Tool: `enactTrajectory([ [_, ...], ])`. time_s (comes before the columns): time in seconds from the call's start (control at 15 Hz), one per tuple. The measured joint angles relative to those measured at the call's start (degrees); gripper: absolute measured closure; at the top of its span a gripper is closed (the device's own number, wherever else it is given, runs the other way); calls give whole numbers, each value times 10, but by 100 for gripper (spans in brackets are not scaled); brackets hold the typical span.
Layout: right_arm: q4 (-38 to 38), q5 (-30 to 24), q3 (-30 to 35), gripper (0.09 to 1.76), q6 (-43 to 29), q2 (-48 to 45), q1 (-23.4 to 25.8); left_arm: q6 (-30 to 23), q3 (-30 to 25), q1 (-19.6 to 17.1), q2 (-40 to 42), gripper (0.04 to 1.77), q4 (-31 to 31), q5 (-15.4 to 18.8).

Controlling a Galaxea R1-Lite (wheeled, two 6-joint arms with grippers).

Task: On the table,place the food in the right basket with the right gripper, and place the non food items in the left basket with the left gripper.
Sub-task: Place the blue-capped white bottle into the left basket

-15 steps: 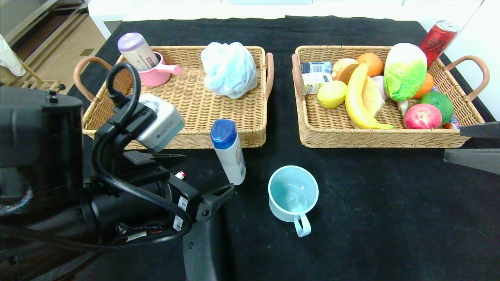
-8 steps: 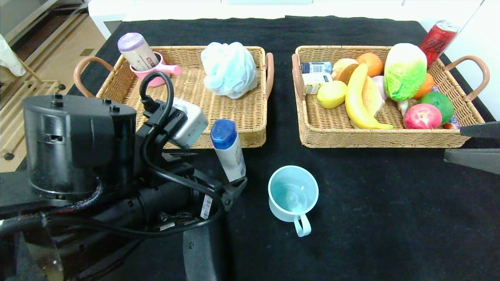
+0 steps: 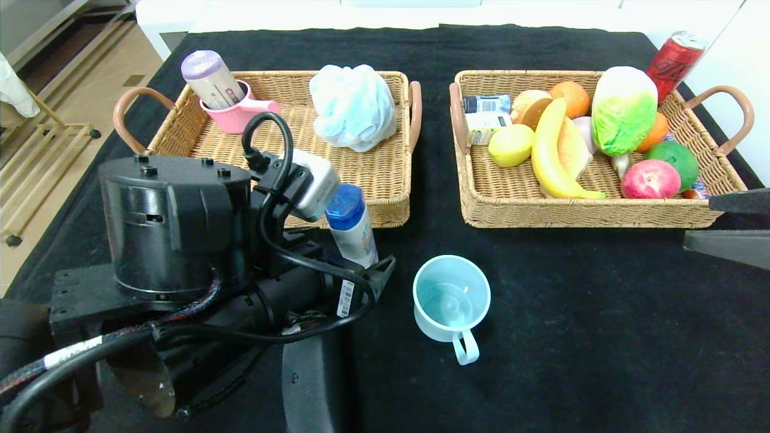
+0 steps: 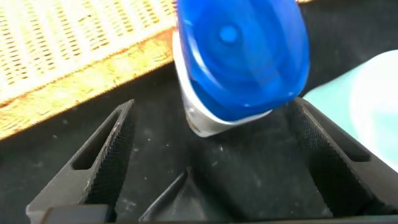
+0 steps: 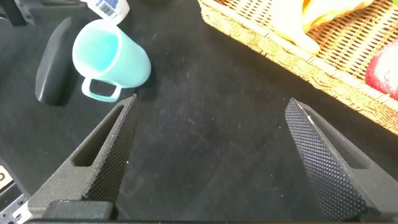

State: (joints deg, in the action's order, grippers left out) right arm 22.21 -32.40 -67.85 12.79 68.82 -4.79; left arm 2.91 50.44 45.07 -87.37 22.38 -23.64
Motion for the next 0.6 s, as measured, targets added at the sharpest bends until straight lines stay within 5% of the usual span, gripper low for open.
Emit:
enactTrajectory([
  [0.6, -4, -1, 6, 14, 19, 0, 7, 4, -12, 0, -43, 9, 117, -24],
])
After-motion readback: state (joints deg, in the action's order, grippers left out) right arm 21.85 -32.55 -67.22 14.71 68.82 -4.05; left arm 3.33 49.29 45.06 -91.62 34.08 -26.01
